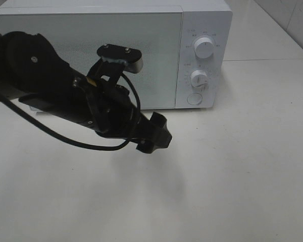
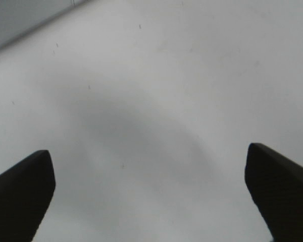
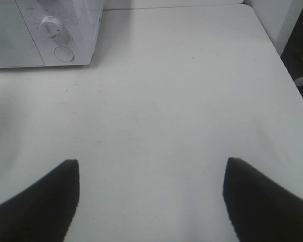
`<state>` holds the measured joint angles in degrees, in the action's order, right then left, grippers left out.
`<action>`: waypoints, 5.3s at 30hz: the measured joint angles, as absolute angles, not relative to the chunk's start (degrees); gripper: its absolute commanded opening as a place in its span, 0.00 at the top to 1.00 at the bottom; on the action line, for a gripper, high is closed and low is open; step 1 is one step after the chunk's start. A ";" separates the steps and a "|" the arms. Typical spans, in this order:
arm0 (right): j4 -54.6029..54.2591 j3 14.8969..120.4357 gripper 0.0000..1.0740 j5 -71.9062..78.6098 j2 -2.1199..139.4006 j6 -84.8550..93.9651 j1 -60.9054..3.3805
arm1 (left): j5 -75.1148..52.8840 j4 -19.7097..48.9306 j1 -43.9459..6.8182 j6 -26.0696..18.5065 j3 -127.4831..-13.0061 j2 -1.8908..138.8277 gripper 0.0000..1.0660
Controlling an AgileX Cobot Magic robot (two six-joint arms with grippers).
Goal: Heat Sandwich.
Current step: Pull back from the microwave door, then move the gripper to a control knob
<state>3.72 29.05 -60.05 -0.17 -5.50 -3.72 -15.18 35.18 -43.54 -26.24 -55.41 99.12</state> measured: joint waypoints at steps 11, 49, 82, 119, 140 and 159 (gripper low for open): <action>3.72 29.05 0.30 -60.05 -0.17 -5.50 -3.72 | -34.66 34.43 -33.12 -25.10 -55.41 94.54 0.09; 3.72 29.05 0.30 -60.05 -0.17 -5.50 -3.72 | -56.84 9.34 4.18 -5.79 -47.61 61.94 0.09; 3.72 29.05 0.30 -60.05 -0.17 -5.50 -3.72 | -57.12 1.20 0.86 0.00 -29.91 17.19 0.09; 3.72 29.05 0.30 -60.05 -0.17 -5.50 -3.72 | -59.64 0.92 0.86 0.52 -28.53 -0.17 0.09; 3.72 29.05 0.30 -60.05 -0.17 -5.50 -3.72 | -59.64 0.92 0.86 0.52 -28.53 -0.17 0.09; 3.72 29.05 0.30 -60.05 -0.17 -5.50 -3.72 | -59.64 0.92 0.86 0.52 -28.53 -0.17 0.09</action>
